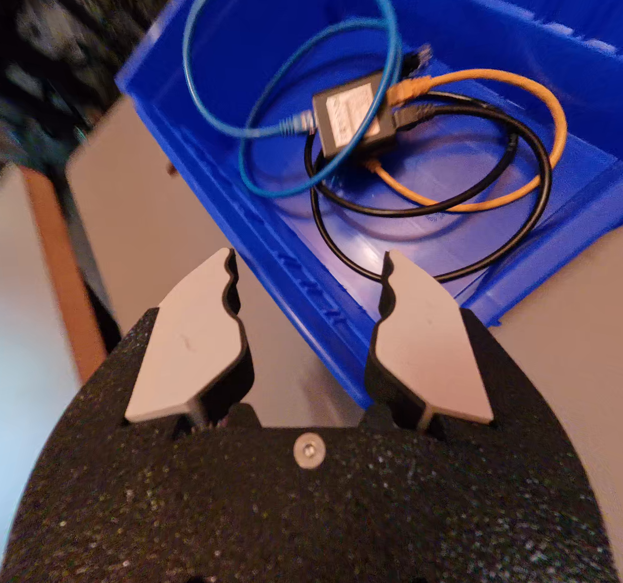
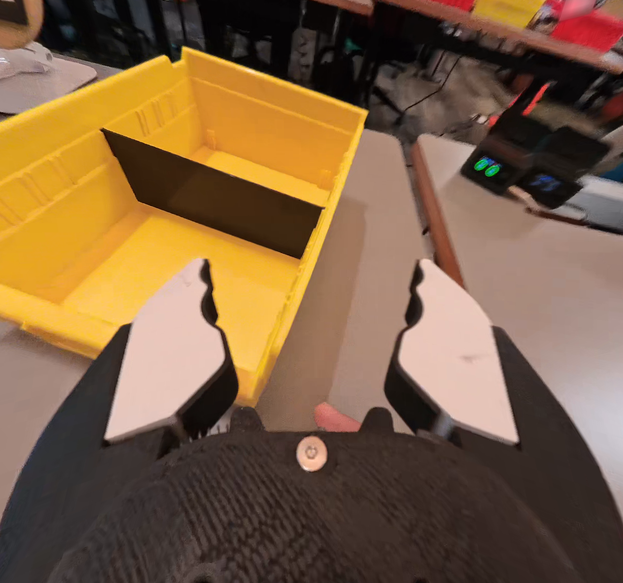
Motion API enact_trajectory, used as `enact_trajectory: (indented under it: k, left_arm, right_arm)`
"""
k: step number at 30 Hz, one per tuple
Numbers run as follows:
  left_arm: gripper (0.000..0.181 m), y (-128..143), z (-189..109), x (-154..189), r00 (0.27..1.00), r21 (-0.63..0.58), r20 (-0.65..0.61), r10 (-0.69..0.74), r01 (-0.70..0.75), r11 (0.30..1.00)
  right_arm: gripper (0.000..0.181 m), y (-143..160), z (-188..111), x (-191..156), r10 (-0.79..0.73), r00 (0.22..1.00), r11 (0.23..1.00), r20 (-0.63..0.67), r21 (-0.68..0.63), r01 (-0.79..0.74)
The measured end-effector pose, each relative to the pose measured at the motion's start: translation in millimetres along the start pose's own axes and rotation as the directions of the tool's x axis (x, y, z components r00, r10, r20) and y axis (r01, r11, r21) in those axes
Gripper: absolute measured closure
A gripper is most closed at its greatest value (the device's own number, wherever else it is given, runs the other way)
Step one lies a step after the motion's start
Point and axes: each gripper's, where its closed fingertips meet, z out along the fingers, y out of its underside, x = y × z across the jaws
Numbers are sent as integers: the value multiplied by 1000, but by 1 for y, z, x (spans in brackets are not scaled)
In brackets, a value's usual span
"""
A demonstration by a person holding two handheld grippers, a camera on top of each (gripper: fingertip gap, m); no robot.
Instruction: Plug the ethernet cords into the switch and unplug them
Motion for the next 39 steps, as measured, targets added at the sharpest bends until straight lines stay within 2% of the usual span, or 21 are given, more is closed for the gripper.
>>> enact_trajectory:
  k: [1,4,6,8,10,13,17,22,23,24,27,30,34,39]
  left_arm:
    - [98,-12,-7,1,995,46,10,103,-104,994]
    - [91,-49,-19,6,905,167,93,415,-425,890]
    - [82,-64,-12,10,830,136,90,551,-558,818]
    - [81,-71,1,11,735,67,54,676,-678,732]
    - [81,-81,15,16,648,56,9,761,-761,647]
    - [84,-84,38,21,554,20,-120,823,-828,560]
    - [89,-72,66,19,525,-37,-290,800,-841,539]
    - [101,-53,93,17,482,-35,-369,795,-862,506]
    - [109,-48,97,18,473,-36,-390,790,-865,500]
    - [117,-46,100,18,472,-37,-402,784,-864,502]
    - [118,-44,107,17,469,-23,-404,786,-864,503]
    - [119,-44,105,15,476,-70,-407,780,-867,493]
    - [120,-55,84,14,586,-157,-404,702,-801,578]
    - [121,-96,31,3,693,-178,-296,657,-716,675]
  right_arm:
    - [59,-6,-12,-4,-39,999,999,-9,23,39]
    - [55,-13,-46,-34,-116,993,992,35,55,114]
    - [51,-17,-65,-64,-115,986,989,118,104,102]
    - [52,-22,-82,-92,-83,978,986,189,160,52]
    - [54,-26,-97,-112,-42,970,977,241,215,-11]
    - [58,-25,-115,-136,-18,948,969,317,240,-62]
    - [59,0,-126,-154,-55,929,977,366,211,-25]
    - [61,20,-141,-162,-51,915,980,400,196,-31]
    - [61,25,-141,-161,-49,917,982,396,188,-28]
    - [62,30,-139,-159,-40,920,985,389,172,-30]
    - [66,33,-135,-160,-28,920,986,390,161,-38]
    - [67,30,-131,-165,-61,918,988,392,158,-2]
    - [70,18,-126,-179,-164,907,977,388,189,96]
    - [74,1,-122,-215,-204,857,963,473,252,90]
